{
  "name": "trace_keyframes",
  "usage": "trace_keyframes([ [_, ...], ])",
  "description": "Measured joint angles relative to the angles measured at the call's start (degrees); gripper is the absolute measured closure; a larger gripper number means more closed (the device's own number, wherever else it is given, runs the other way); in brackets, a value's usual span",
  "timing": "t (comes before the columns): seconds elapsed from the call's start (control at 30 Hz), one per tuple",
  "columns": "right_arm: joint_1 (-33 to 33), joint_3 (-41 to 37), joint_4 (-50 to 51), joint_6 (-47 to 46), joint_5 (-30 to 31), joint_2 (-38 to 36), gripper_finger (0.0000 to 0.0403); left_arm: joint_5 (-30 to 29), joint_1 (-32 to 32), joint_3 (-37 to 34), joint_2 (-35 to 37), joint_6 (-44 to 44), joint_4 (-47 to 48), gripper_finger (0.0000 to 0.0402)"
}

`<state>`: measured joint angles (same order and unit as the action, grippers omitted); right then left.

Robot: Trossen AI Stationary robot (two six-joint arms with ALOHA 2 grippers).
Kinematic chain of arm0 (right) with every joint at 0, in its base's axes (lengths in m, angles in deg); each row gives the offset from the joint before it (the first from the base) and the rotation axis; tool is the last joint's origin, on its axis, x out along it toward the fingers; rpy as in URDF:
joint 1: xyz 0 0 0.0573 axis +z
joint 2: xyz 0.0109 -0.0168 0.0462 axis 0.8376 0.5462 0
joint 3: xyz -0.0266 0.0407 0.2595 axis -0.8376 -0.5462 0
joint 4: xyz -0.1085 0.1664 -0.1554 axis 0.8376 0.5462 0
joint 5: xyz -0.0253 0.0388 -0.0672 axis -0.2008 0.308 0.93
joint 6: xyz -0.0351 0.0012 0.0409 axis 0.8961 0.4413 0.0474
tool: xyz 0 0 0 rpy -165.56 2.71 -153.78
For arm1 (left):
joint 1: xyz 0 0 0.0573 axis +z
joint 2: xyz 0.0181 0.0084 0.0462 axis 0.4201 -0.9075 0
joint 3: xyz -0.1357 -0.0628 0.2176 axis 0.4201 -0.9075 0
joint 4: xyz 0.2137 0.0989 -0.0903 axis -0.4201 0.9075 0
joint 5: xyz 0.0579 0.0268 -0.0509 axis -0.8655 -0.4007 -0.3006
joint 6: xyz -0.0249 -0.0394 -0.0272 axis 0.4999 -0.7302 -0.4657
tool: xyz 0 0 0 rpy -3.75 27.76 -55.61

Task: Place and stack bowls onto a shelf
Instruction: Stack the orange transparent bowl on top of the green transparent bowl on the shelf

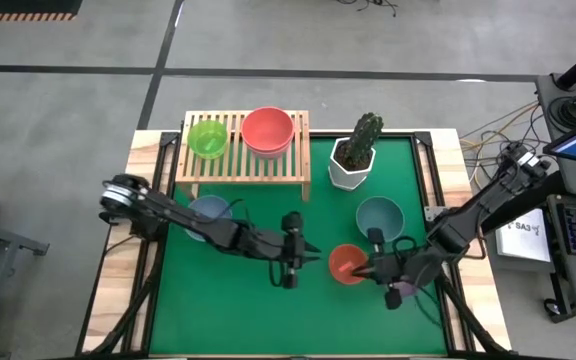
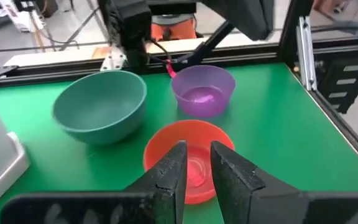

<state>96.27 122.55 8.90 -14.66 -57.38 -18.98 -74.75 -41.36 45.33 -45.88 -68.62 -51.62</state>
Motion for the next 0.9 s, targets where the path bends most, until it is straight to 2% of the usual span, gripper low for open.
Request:
trace_keyframes([
  [0.17, 0.0, -5.42, -6.28, 3.34, -0.08, -5.66, 0.0394, 2.26, 0.02, 4.8, -5.32, 1.76, 2.81, 0.0316],
  [0.33, 0.0, -11.26, -15.19, 8.43, -0.14, -10.91, 0.0394, 2.62, 0.04, 10.76, -10.89, 5.28, 7.8, 0.0256],
  [0.5, 0.0, -15.55, -20.04, 9.95, -0.14, -14.99, 0.0394, 4.53, 0.02, 14.25, -16.29, 12.25, 8.45, 0.0205],
  [0.7, 0.0, -17.55, -21.97, 9.76, -0.15, -16.92, 0.0394, 8.89, 0.66, 16.46, -20.34, 13.92, 8.26, 0.0194],
  [0.9, 0.0, -17.55, -22.64, 9.76, -0.14, -16.68, 0.0394, 10.01, 2.04, 17.66, -24.17, 13.8, 8.01, 0.0203],
])
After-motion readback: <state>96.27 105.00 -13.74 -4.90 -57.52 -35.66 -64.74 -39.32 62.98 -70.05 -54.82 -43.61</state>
